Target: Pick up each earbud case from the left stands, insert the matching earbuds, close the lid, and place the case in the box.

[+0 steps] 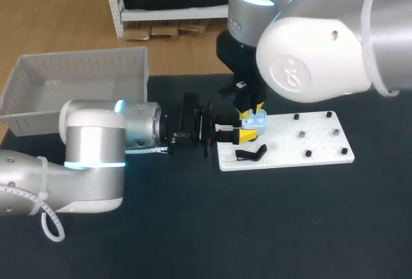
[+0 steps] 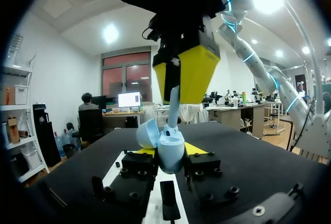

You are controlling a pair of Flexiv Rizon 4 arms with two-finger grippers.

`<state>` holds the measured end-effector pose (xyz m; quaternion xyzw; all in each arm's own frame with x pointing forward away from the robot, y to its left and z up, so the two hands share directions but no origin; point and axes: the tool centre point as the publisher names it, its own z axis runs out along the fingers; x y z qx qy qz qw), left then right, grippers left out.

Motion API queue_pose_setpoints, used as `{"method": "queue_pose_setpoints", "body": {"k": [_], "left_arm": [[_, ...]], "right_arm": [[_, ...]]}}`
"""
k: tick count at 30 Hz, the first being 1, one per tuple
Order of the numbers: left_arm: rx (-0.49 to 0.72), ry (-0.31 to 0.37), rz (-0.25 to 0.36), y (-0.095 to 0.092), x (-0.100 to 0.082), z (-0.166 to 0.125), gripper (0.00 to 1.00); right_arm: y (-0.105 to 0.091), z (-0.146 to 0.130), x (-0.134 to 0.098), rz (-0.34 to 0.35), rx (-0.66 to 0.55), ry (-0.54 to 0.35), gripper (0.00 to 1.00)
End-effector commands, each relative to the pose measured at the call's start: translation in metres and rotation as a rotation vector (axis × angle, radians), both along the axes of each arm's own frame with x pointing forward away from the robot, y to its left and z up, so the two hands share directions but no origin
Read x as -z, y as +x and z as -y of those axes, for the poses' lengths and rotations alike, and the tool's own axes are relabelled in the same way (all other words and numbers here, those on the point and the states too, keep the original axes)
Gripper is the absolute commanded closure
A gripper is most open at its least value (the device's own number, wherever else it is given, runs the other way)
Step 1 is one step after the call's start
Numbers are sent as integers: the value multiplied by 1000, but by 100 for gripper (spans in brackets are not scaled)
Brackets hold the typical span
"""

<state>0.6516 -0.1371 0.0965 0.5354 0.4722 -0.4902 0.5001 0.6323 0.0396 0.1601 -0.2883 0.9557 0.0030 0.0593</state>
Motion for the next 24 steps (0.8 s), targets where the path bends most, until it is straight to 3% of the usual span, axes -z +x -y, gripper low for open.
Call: {"method": "queue_pose_setpoints", "body": {"k": [1, 24], "left_arm": [[-9, -3, 4, -2, 1, 0, 100], [-9, -3, 4, -2, 1, 0, 100]], "right_arm": [[0, 1, 2, 6, 6, 0, 100], [3, 5, 13, 6, 13, 14, 100]]}}
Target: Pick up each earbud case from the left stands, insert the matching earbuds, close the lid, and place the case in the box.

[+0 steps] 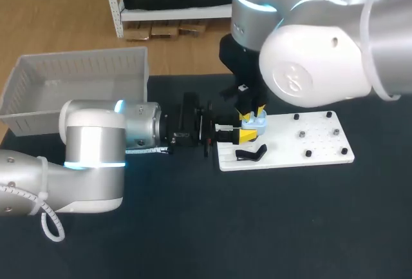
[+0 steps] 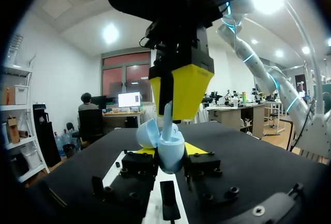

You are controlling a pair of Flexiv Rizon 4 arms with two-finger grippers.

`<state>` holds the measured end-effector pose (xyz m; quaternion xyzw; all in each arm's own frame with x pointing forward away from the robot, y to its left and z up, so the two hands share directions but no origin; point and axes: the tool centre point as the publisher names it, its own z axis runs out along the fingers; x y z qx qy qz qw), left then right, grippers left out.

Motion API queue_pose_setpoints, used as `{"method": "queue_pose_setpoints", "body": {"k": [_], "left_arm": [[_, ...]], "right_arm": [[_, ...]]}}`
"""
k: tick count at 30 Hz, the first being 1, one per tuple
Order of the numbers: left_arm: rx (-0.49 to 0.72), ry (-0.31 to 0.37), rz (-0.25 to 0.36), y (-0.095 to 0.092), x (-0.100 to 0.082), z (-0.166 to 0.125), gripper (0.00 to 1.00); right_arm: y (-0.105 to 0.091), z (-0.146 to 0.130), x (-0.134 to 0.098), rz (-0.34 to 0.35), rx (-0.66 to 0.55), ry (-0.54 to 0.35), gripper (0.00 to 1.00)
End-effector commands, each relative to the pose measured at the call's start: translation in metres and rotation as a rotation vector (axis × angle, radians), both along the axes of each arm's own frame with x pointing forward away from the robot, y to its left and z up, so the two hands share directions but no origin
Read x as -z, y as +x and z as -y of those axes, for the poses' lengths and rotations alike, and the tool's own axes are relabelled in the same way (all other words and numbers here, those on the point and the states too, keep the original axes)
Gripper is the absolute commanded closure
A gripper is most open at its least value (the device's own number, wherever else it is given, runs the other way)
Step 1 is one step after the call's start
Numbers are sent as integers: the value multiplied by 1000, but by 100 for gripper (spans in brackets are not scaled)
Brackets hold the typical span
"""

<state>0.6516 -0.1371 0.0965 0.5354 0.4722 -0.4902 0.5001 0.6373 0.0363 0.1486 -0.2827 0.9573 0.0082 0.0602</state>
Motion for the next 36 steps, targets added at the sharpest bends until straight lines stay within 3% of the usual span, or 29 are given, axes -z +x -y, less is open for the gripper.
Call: {"method": "queue_pose_setpoints", "body": {"k": [1, 36], "left_arm": [[-9, -3, 4, -2, 1, 0, 100], [-9, -3, 4, -2, 1, 0, 100]], "right_arm": [[-2, 1, 2, 7, 2, 3, 100], [2, 1, 9, -5, -2, 0, 100]]}}
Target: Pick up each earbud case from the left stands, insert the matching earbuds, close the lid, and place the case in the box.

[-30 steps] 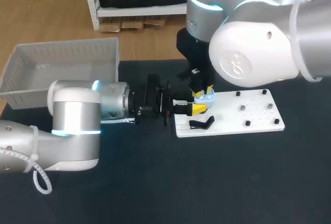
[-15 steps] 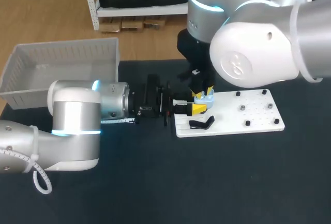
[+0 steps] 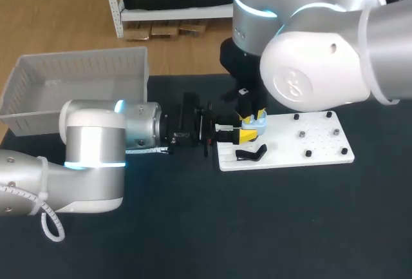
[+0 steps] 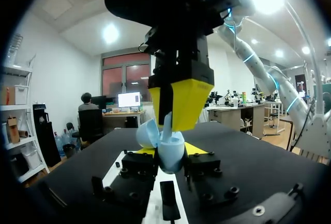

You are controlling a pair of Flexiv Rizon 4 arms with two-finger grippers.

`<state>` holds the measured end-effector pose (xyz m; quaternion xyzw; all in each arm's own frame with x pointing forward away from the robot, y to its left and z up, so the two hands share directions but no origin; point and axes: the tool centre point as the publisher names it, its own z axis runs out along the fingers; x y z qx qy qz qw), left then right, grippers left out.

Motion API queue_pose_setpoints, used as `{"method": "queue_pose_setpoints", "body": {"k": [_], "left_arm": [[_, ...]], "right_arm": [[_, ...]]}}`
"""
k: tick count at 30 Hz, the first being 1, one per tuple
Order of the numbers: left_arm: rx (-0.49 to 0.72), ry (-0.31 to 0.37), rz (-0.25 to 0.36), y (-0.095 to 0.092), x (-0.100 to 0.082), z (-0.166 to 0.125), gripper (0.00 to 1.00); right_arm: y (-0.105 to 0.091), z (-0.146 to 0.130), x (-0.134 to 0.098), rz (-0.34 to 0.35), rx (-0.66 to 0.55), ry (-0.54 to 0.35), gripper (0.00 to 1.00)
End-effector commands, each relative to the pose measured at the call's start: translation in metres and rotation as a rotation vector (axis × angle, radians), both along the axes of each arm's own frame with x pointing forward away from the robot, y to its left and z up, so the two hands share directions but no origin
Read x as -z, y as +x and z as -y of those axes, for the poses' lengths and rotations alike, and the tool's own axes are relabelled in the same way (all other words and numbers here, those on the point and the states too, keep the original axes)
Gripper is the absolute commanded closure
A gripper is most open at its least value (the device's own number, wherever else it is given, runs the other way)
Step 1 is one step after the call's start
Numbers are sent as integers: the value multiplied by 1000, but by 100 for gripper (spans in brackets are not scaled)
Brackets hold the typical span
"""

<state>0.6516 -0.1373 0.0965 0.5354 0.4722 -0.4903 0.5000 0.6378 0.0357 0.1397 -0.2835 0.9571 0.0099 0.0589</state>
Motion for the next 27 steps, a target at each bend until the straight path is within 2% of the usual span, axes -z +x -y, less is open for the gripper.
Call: {"method": "queue_pose_setpoints", "body": {"k": [1, 2, 3, 5, 10, 19, 23, 27], "left_arm": [[-9, -3, 4, -2, 1, 0, 100], [-9, -3, 4, -2, 1, 0, 100], [-9, -3, 4, -2, 1, 0, 100], [-9, -3, 4, -2, 1, 0, 100], [-9, -3, 4, -2, 1, 0, 100], [-9, -3, 4, -2, 1, 0, 100], [-9, -3, 4, -2, 1, 0, 100], [-9, -3, 4, -2, 1, 0, 100]], "right_arm": [[1, 0, 1, -2, 0, -3, 98], [1, 0, 1, -3, 0, -3, 76], [1, 0, 1, -4, -1, -3, 65], [1, 0, 0, -4, -2, 0, 59], [0, 0, -1, -1, -5, 4, 51], [-6, 1, -12, 15, -1, 24, 50], [-9, 9, -20, 26, 35, 44, 47], [-6, 24, -24, 33, 95, 50, 38]]}}
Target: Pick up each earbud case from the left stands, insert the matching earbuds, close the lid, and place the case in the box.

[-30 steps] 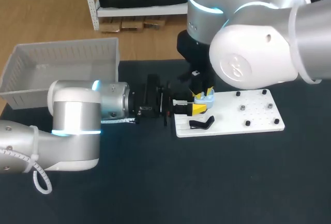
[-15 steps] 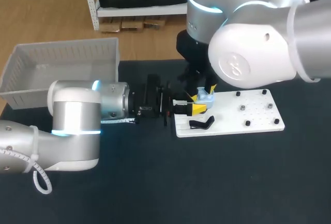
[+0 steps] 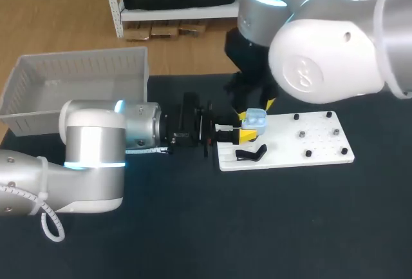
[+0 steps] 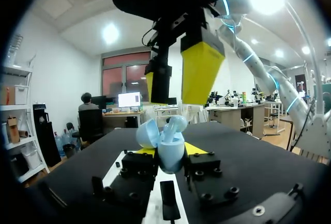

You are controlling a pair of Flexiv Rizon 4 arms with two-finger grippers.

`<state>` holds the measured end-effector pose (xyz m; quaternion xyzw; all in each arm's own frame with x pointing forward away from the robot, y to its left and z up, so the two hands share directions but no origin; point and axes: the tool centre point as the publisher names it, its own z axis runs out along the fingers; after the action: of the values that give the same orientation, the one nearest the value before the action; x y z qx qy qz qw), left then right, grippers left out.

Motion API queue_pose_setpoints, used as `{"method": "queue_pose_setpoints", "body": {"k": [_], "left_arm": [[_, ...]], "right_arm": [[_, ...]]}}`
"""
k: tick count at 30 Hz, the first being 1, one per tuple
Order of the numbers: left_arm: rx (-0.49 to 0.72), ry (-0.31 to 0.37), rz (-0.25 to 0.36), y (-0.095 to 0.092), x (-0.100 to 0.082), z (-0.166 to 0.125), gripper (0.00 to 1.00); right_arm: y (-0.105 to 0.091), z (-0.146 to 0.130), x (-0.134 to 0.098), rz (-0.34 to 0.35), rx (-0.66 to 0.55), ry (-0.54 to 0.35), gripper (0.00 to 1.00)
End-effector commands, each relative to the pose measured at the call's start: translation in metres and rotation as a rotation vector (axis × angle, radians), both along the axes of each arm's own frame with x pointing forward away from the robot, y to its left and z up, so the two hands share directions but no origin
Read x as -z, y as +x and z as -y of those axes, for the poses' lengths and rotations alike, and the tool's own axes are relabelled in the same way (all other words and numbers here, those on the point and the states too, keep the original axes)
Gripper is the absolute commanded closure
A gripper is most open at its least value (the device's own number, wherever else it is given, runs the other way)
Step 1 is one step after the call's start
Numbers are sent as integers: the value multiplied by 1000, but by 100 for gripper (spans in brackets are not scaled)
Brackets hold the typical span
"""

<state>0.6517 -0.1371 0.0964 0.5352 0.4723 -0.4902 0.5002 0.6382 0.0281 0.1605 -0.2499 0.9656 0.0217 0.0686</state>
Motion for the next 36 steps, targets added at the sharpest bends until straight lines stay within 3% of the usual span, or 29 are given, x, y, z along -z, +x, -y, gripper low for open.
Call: {"method": "queue_pose_setpoints", "body": {"k": [1, 14, 36], "left_arm": [[-9, -3, 4, -2, 0, 0, 100], [-9, -3, 4, -2, 0, 0, 100], [-9, -3, 4, -2, 0, 0, 100]], "right_arm": [[-6, 21, -2, 21, 42, 18, 38], [-5, 40, 15, -18, 109, 3, 29], [0, 31, 20, -24, 87, 8, 30]]}}
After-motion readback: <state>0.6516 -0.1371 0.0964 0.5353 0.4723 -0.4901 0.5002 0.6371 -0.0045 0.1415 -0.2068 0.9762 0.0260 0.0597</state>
